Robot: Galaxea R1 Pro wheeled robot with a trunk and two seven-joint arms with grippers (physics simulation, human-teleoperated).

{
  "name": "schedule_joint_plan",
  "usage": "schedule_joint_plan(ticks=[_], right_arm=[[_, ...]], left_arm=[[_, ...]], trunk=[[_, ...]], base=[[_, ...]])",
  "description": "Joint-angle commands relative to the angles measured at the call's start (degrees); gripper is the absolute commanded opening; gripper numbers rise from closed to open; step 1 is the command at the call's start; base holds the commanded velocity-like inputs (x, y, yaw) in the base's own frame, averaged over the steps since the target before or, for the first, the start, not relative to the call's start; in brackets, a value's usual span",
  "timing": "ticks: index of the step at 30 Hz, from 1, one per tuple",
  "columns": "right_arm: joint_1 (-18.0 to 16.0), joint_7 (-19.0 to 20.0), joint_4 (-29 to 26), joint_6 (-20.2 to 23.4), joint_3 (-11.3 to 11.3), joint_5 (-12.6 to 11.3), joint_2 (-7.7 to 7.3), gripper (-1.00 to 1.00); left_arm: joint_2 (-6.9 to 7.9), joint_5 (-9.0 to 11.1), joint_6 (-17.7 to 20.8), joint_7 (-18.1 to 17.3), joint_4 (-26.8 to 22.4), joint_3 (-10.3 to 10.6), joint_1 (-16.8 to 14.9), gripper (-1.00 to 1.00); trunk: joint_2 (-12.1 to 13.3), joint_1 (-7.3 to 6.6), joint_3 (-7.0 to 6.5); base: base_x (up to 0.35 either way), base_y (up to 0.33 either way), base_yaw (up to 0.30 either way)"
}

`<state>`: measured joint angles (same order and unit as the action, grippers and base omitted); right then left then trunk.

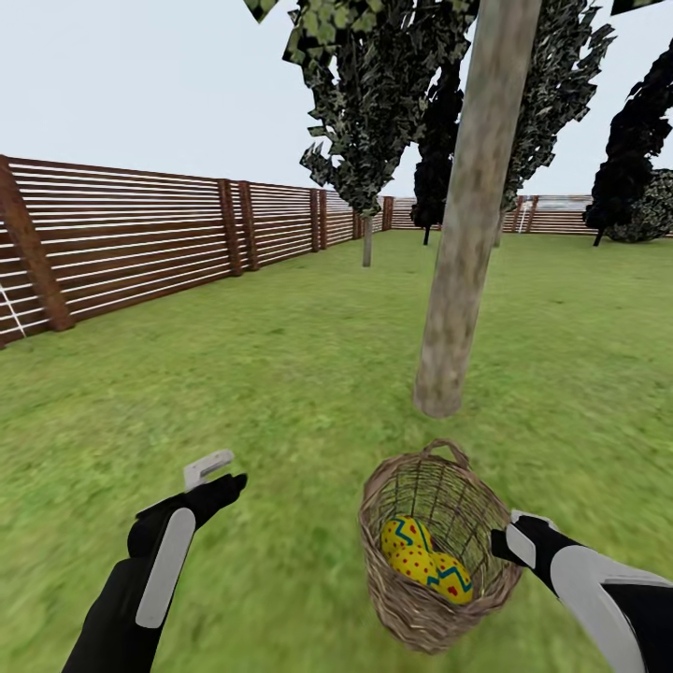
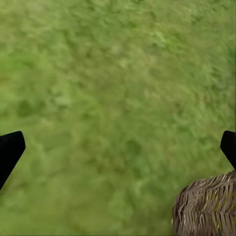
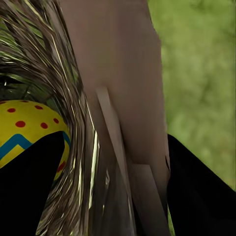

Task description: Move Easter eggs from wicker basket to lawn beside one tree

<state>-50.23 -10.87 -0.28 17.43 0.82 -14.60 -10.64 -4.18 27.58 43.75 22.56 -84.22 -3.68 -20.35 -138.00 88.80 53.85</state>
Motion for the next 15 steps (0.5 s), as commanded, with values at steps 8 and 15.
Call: schedule_joint_plan(ticks=[8,15], right_arm=[[-0.04,-0.12,-0.07,0.15,-0.38,-0.51,0.00,-1.00],[-0.04,-0.12,-0.07,0.15,-0.38,-0.51,0.00,-1.00]], left_arm=[[-0.04,0.54,0.26,0.46,-0.07,-0.09,-0.04,1.00],[-0.04,0.54,0.25,0.46,-0.07,-0.10,-0.04,1.00]], trunk=[[-0.03,0.02,0.06],[-0.03,0.02,0.06]], base=[[0.287,-0.199,0.000],[0.270,-0.231,0.000]])
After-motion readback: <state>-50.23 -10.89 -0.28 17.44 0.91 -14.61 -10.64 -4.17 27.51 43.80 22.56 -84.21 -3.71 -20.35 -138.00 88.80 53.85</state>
